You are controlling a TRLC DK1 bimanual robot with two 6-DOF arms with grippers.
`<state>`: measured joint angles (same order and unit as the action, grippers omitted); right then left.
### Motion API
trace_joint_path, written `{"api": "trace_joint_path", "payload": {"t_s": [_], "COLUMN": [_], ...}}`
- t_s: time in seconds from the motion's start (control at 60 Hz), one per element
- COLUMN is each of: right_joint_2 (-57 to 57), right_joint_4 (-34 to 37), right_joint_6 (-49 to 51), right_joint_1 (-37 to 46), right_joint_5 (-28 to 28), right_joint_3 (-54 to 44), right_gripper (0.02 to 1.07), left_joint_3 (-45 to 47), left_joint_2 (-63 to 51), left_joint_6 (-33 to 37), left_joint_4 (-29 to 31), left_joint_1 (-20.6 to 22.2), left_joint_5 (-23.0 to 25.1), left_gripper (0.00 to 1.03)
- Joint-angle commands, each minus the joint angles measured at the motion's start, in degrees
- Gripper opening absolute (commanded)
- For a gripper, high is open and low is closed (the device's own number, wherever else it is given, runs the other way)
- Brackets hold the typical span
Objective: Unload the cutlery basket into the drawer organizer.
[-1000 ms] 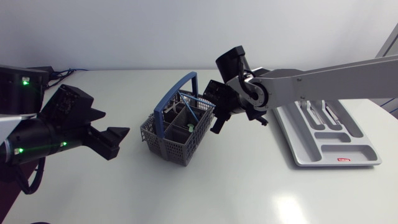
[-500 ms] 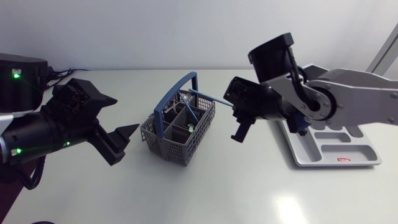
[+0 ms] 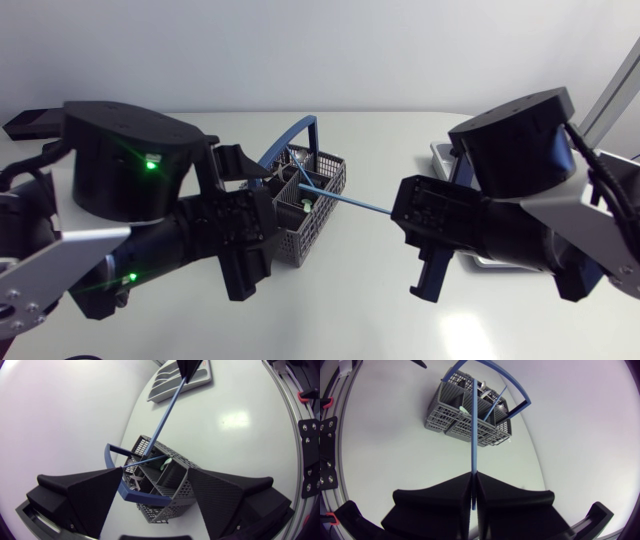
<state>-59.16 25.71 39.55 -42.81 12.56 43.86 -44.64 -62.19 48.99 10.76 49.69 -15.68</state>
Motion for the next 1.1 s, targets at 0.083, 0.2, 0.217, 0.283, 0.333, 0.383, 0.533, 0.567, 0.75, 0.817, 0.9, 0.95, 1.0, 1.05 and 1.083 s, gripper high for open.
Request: {"api": "trace_joint_path", "payload": {"t_s": [0.083,0.2,0.217,0.283,0.333,0.383,0.533,0.567,0.75,0.817,0.9,0.95,1.0,1.05,1.083], "right_joint_2": [2.38,2.64,2.64,2.38,2.03,1.59,1.32,1.32,1.59,1.68,1.94,2.20,2.29,2.38,2.38], "right_joint_4": [2.94,4.34,4.34,4.34,4.43,4.52,5.05,5.22,5.75,5.75,5.93,5.93,6.01,6.19,6.37], "right_joint_6": [1.41,0.97,0.70,0.35,0.18,0.18,0.18,0.26,0.44,0.62,0.88,1.06,1.14,1.06,1.06], "right_joint_1": [-3.60,-7.12,-7.64,-8.96,-9.84,-10.45,-11.60,-11.69,-13.00,-13.27,-13.62,-13.62,-13.71,-13.88,-14.06], "right_joint_5": [1.33,2.65,2.91,3.70,4.23,4.93,5.46,5.55,5.81,6.16,6.69,6.78,6.87,7.04,7.04], "right_joint_3": [-1.49,-1.49,-1.58,-1.67,-1.58,-1.67,-1.67,-1.67,-2.11,-2.02,-1.84,-1.67,-1.58,-1.49,-1.49], "right_gripper": [0.08,0.08,0.08,0.08,0.08,0.08,0.08,0.08,0.08,0.08,0.08,0.08,0.08,0.08,0.08], "left_joint_3": [-1.94,-1.94,-1.94,-1.85,-1.59,-1.41,0.35,0.61,1.58,1.93,2.28,2.46,2.72,2.72,2.72], "left_joint_2": [-3.11,-4.78,-4.78,-4.78,-4.87,-5.31,-5.92,-5.92,-7.06,-7.59,-8.38,-9.09,-9.70,-9.96,-10.05], "left_joint_6": [7.35,9.54,9.54,9.98,10.51,10.69,13.15,13.41,14.90,15.61,15.70,15.70,15.78,15.78,15.78], "left_joint_4": [-0.48,-1.62,-1.71,-2.24,-3.12,-3.29,-4.35,-4.44,-5.23,-5.40,-5.58,-5.75,-6.19,-6.55,-6.72], "left_joint_1": [2.52,3.57,3.66,4.54,5.24,5.77,6.91,7.09,7.09,7.26,7.35,7.35,7.35,7.35,7.26], "left_joint_5": [-1.63,-2.77,-2.77,-2.77,-2.77,-2.95,-3.39,-3.57,-4.27,-4.44,-4.53,-4.62,-4.62,-4.71,-4.71], "left_gripper": [0.91,0.91,0.90,0.87,0.84,0.81,0.60,0.59,0.46,0.40,0.38,0.36,0.36,0.36,0.36]}}
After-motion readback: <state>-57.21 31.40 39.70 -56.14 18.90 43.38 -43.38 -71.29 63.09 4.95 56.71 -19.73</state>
